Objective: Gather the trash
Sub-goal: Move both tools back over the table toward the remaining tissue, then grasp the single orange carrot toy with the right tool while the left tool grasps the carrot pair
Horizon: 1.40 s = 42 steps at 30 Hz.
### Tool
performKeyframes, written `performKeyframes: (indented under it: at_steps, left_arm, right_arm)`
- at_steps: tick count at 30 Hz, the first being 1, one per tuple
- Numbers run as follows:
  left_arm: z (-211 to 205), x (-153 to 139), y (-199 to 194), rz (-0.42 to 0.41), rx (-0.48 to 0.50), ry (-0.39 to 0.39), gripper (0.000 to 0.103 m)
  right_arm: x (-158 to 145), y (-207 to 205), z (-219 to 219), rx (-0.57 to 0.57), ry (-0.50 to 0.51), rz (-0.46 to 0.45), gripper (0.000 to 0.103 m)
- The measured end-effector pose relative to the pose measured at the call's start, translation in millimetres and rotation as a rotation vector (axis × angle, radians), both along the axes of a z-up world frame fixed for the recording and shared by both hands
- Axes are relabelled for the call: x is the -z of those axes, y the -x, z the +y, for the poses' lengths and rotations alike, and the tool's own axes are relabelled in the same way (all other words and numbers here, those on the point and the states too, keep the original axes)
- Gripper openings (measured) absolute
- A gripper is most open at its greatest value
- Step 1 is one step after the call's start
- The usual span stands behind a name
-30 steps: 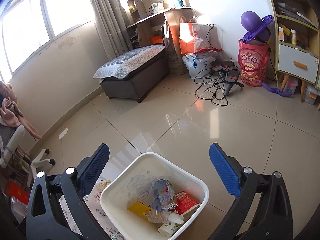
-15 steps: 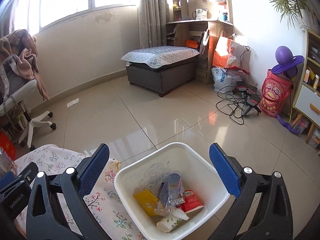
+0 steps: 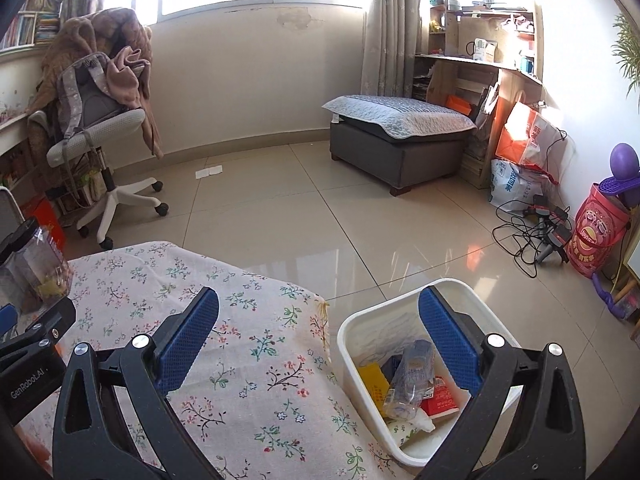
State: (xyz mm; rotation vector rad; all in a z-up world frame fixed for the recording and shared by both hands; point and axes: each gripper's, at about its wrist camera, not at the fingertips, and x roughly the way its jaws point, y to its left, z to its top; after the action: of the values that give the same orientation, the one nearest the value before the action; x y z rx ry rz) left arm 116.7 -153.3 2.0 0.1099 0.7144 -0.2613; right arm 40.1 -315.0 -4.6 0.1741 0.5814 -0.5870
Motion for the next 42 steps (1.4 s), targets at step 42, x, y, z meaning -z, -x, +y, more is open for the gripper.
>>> performKeyframes:
  at_steps: [42]
  left_arm:
    - [294.5, 13.3, -91.9, 0.136, -0.434, 0.171, 0.096]
  right_arm:
    - [112.7, -215.4, 289.4, -0.695, -0.124, 0.523, 0.096]
